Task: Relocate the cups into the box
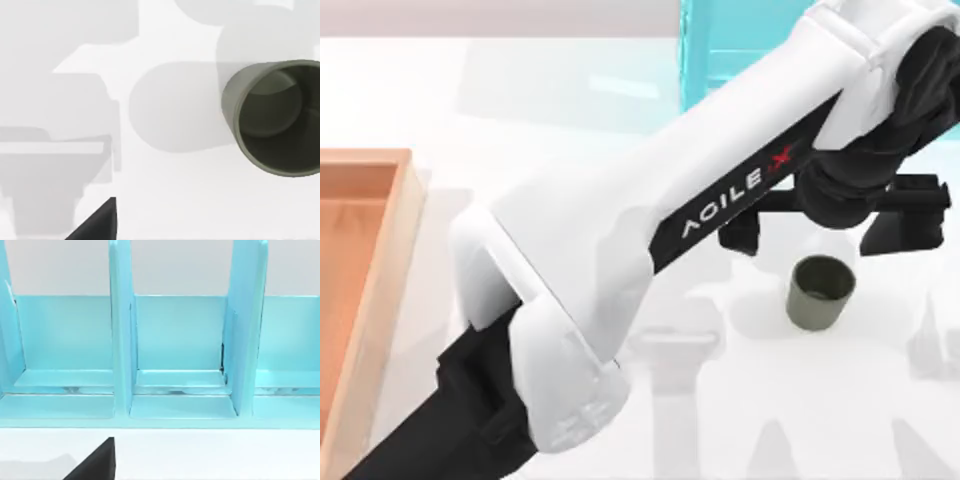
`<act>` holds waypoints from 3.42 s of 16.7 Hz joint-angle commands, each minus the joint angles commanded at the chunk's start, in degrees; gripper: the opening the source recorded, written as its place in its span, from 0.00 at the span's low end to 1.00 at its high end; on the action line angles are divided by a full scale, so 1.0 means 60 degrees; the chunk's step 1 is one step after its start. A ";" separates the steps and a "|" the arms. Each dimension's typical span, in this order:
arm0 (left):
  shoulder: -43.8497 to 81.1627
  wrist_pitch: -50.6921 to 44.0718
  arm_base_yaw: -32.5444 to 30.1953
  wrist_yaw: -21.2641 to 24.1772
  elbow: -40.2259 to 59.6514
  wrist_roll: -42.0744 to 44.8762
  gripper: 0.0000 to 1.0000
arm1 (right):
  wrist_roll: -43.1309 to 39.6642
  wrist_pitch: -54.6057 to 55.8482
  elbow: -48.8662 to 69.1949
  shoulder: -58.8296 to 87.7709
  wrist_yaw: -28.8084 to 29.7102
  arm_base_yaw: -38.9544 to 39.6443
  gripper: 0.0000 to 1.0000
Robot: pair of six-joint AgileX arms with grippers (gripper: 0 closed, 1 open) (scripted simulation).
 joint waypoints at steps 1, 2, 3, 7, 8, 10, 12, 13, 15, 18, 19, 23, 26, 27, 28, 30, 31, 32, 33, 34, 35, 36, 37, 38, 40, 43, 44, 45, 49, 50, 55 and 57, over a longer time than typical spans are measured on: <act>0.0003 0.0001 0.0019 0.0025 -0.0033 0.0012 1.00 | 0.0000 0.0000 0.0000 0.0000 0.0000 0.0000 1.00; 0.0024 -0.0003 0.0020 0.0024 -0.0009 0.0013 1.00 | 0.0000 0.0000 0.0000 0.0000 0.0000 0.0000 1.00; 0.0140 -0.0025 0.0027 0.0022 0.0115 0.0020 1.00 | 0.0000 0.0000 0.0000 0.0000 0.0000 0.0000 1.00; 0.1420 -0.0301 0.0075 0.0034 0.1630 0.0073 1.00 | 0.0000 0.0000 0.0000 0.0000 0.0000 0.0000 1.00; 0.1875 -0.0408 0.0096 0.0044 0.2226 0.0097 1.00 | 0.0000 0.0000 0.0000 0.0000 0.0000 0.0000 1.00; 0.2814 -0.0626 0.0158 0.0068 0.3473 0.0167 1.00 | 0.0000 0.0000 0.0000 0.0000 0.0000 0.0000 1.00; 0.3631 -0.0790 0.0232 0.0088 0.4495 0.0242 1.00 | 0.0000 0.0000 0.0000 0.0000 0.0000 0.0000 1.00; 0.3957 -0.0845 0.0264 0.0096 0.4864 0.0272 1.00 | 0.0000 0.0000 0.0000 0.0000 0.0000 0.0000 1.00; 0.4364 -0.0913 0.0303 0.0109 0.5299 0.0309 1.00 | 0.0000 0.0000 0.0000 0.0000 0.0000 0.0000 1.00; 0.4428 -0.0922 0.0309 0.0111 0.5364 0.0314 1.00 | 0.0000 0.0000 0.0000 0.0000 0.0000 0.0000 1.00; 0.4428 -0.0922 0.0309 0.0111 0.5364 0.0314 1.00 | 0.0000 0.0000 0.0000 0.0000 0.0000 0.0000 1.00; 0.4428 -0.0922 0.0309 0.0111 0.5364 0.0314 0.70 | 0.0000 0.0000 0.0000 0.0000 0.0000 0.0000 1.00; 0.4428 -0.0922 0.0309 0.0111 0.5364 0.0314 0.47 | 0.0000 0.0000 0.0000 0.0000 0.0000 0.0000 1.00; 0.4428 -0.0922 0.0309 0.0111 0.5364 0.0314 0.40 | 0.0000 0.0000 0.0000 0.0000 0.0000 0.0000 1.00; 0.4428 -0.0922 0.0309 0.0111 0.5364 0.0314 0.32 | 0.0000 0.0000 0.0000 0.0000 0.0000 0.0000 1.00; 0.4428 -0.0922 0.0309 0.0111 0.5364 0.0314 0.17 | 0.0000 0.0000 0.0000 0.0000 0.0000 0.0000 1.00; 0.4428 -0.0922 0.0309 0.0111 0.5364 0.0314 0.10 | 0.0000 0.0000 0.0000 0.0000 0.0000 0.0000 1.00; 0.4428 -0.0922 0.0309 0.0111 0.5364 0.0314 0.02 | 0.0000 0.0000 0.0000 0.0000 0.0000 0.0000 1.00; 0.4428 -0.0922 0.0309 0.0111 0.5364 0.0314 0.00 | 0.0000 0.0000 0.0000 0.0000 0.0000 0.0000 1.00; 0.4428 -0.0922 0.0309 0.0111 0.5364 0.0314 0.00 | 0.0000 0.0000 0.0000 0.0000 0.0000 0.0000 1.00; 0.4428 -0.0922 0.0309 0.0111 0.5364 0.0314 0.00 | 0.0000 0.0000 0.0000 0.0000 0.0000 0.0000 1.00; 0.4428 -0.0922 0.0309 0.0111 0.5364 0.0314 0.00 | 0.0000 0.0000 0.0000 0.0000 0.0000 0.0000 1.00; 0.4428 -0.0922 0.0309 0.0111 0.5364 0.0314 0.00 | 0.0000 0.0000 0.0000 0.0000 0.0000 0.0000 1.00; 0.4428 -0.0922 0.0309 0.0111 0.5364 0.0314 0.00 | 0.0000 0.0000 0.0000 0.0000 0.0000 0.0000 1.00; 0.4428 -0.0922 0.0309 0.0111 0.5364 0.0314 0.00 | 0.0000 0.0000 0.0000 0.0000 0.0000 0.0000 1.00; 0.4326 -0.0883 0.0282 0.0114 0.5242 0.0336 0.00 | 0.0000 0.0000 0.0000 0.0000 0.0000 0.0000 1.00; 0.4179 -0.0812 0.0304 0.0114 0.5041 0.0364 0.00 | 0.0000 0.0000 0.0000 0.0000 0.0000 0.0000 1.00; 0.3965 -0.0706 0.0336 0.0113 0.4742 0.0405 0.00 | 0.0000 0.0000 0.0000 0.0000 0.0000 0.0000 1.00; 0.2501 0.0045 0.0547 0.0129 0.2586 0.0640 0.00 | 0.0000 0.0000 0.0000 0.0000 0.0000 0.0000 1.00; 0.2009 0.0310 0.0615 0.0134 0.1824 0.0711 0.00 | 0.0000 0.0000 0.0000 0.0000 0.0000 0.0000 1.00; -0.0864 0.1891 0.1003 0.0154 -0.2796 0.1084 0.00 | 0.0000 0.0000 0.0000 0.0000 0.0000 0.0000 1.00; -0.2029 0.2530 0.1166 0.0160 -0.4664 0.1234 0.00 | 0.0000 0.0000 0.0000 0.0000 0.0000 0.0000 1.00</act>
